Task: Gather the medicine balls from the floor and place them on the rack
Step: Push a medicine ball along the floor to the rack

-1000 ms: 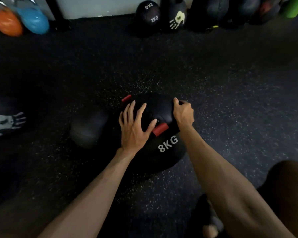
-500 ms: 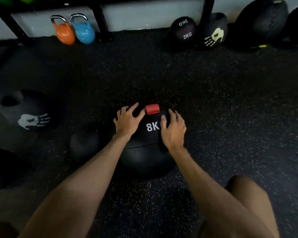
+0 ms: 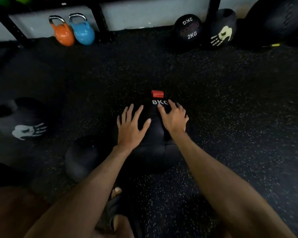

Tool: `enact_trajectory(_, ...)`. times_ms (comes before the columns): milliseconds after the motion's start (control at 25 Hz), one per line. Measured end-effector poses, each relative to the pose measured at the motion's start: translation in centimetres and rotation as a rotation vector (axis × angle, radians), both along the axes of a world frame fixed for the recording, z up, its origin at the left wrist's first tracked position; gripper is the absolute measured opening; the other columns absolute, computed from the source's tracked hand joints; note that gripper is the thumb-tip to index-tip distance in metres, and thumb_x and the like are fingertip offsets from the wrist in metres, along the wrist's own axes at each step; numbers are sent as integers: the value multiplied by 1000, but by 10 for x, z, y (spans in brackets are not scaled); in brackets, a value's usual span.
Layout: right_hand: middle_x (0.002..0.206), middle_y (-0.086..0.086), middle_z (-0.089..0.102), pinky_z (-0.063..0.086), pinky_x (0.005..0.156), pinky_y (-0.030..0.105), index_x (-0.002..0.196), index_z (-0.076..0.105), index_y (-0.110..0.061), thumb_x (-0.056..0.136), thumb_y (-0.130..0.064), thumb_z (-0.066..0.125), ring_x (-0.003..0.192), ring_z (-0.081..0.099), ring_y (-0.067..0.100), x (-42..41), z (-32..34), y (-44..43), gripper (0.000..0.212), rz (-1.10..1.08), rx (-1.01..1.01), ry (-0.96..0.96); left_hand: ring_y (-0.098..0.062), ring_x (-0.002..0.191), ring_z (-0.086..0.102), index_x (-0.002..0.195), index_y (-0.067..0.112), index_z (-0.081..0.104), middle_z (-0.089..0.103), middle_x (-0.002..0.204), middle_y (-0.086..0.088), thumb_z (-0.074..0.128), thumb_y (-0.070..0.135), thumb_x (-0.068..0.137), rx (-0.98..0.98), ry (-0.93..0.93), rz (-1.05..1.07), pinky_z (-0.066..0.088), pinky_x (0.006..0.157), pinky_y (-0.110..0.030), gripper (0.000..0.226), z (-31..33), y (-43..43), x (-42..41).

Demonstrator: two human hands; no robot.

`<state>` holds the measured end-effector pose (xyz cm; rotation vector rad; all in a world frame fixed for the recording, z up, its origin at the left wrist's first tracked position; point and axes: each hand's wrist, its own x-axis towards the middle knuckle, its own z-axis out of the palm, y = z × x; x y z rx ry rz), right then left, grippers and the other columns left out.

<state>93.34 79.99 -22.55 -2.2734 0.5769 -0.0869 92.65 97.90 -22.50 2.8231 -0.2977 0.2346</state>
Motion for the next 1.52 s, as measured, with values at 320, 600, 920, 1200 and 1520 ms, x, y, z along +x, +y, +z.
enact_trajectory(320,130,7,64,42,106,52,132,61,-24,98,-49,41,124,55,30,109,-6,-24,47,-75,36,-38,-24,136,43,136,42,55,52,145,-1,37,72,92,-93,126,59,33,112,-55,57,1,-29,147)
enact_trajectory(600,166,-6,17,8,125,44,157,22,-37,97,-69,27,155,5,13,96,-33,42,68,-106,-165,-208,-33,112,64,124,24,69,68,123,-9,48,68,91,-282,520,177,51,97,-40,58,3,-10,309)
enact_trajectory(920,162,-4,30,19,120,56,153,33,-40,94,-73,31,151,20,19,217,-14,32,67,-171,-176,-59,-30,108,62,116,12,70,67,111,-10,49,47,101,-515,593,26,45,86,-32,43,-4,7,393)
enact_trajectory(1200,155,-4,42,27,115,60,147,43,-41,91,-77,35,144,34,21,260,-11,-20,67,-181,-48,31,-17,99,61,115,25,68,65,108,3,52,48,98,-515,538,-123,47,86,-30,33,10,-30,396)
enact_trajectory(1520,130,5,64,43,107,50,132,63,-27,87,-73,46,121,58,30,367,-11,-69,66,-152,144,103,-20,138,43,139,35,55,50,148,0,35,71,87,-316,146,-141,34,115,-48,67,10,-39,373)
